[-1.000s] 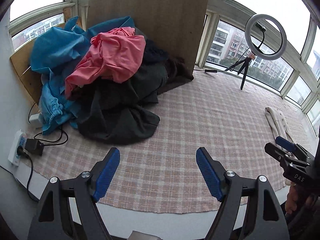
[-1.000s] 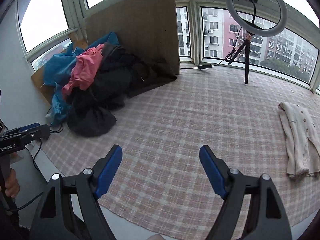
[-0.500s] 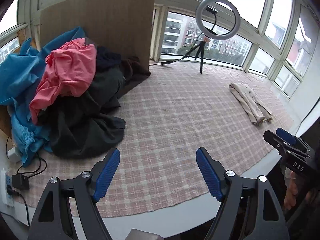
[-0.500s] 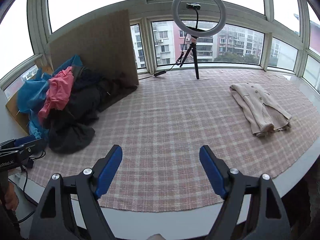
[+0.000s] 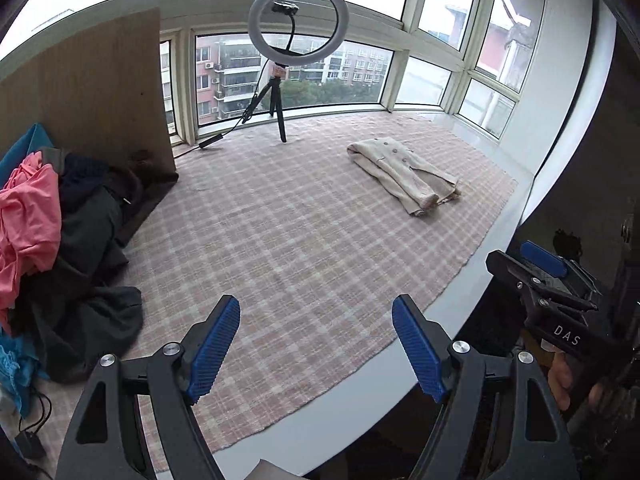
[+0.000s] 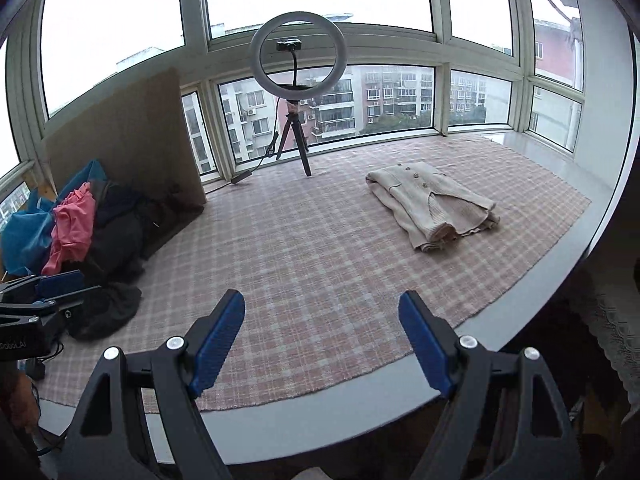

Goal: Fold clothes

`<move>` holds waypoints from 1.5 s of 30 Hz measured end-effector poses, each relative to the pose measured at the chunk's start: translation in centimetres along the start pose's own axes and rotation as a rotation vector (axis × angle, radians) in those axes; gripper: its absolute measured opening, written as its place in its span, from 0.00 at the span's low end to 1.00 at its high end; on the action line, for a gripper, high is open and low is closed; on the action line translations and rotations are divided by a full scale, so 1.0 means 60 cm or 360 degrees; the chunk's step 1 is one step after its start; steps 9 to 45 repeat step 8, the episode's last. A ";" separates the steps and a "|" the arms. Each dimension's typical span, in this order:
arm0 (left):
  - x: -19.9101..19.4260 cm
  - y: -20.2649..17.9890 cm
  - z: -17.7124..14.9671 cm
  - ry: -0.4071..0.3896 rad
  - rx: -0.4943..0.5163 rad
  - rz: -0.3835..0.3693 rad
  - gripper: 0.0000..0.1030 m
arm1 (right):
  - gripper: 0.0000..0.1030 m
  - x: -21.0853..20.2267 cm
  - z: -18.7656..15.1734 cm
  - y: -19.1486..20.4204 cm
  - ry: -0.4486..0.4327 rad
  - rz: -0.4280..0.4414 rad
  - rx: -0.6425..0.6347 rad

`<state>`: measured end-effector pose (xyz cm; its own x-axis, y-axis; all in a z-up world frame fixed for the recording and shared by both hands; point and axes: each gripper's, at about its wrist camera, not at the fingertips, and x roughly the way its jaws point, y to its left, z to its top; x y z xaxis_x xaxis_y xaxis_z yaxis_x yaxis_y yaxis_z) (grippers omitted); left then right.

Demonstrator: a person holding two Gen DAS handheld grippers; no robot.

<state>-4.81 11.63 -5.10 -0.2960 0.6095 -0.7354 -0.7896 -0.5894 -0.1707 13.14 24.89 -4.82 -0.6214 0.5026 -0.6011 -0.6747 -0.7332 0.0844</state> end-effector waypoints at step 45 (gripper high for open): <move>0.001 -0.016 0.000 0.0014 -0.0015 -0.0078 0.75 | 0.77 -0.001 -0.007 -0.018 0.0012 -0.0002 0.0021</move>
